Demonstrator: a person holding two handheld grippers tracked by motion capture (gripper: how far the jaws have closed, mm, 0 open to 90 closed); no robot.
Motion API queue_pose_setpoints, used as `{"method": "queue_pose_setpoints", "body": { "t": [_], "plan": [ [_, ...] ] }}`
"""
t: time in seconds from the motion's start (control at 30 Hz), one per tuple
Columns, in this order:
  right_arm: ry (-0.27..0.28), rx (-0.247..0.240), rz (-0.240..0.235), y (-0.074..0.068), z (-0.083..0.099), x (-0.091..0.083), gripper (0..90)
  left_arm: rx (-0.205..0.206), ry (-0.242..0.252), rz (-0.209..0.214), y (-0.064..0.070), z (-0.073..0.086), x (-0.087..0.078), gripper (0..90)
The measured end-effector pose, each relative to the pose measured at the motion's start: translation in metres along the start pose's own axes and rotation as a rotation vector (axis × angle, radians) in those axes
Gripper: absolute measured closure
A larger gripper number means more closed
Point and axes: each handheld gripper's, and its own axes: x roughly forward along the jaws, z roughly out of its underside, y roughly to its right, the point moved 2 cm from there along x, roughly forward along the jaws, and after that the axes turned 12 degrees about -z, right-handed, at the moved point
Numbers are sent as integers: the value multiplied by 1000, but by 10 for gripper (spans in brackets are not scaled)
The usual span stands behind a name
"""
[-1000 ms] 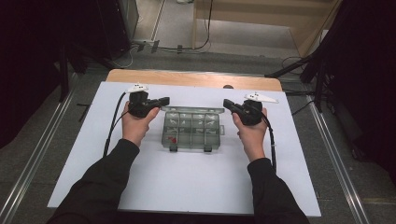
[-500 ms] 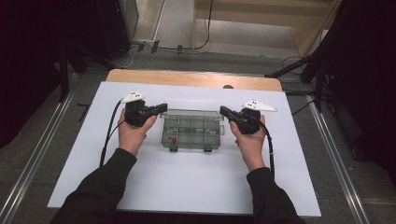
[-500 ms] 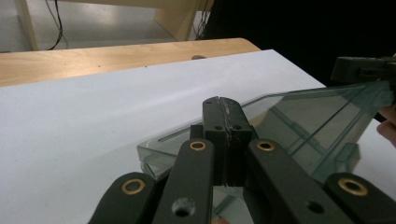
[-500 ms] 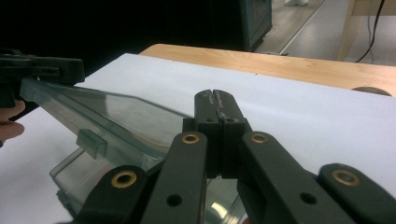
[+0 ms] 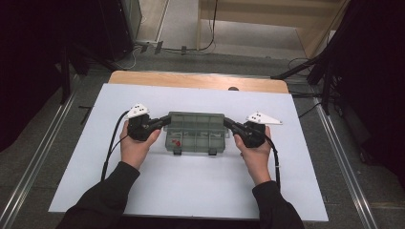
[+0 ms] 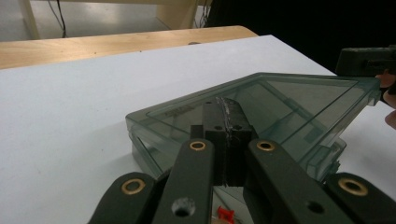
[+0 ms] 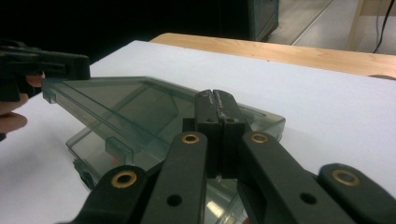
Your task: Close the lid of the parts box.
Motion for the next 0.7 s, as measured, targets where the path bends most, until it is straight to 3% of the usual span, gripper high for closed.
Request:
{"method": "queue_pose_setpoints", "body": {
  "t": [0.13, 0.23, 0.33, 0.7],
  "plan": [
    [2, -1, 1, -1, 6, -3, 900, 24, -2, -14, 2, 6, -3, 900],
    [7, 3, 2, -2, 11, -7, 900, 16, 2, -8, 4, 11, -6, 900],
    [1, -5, 6, -3, 16, -8, 900, 52, 6, -30, 5, 15, -8, 900],
    [-14, 0, -8, -9, 34, -12, 900, 38, -2, -33, 2, 36, -16, 900]
  ]
}}
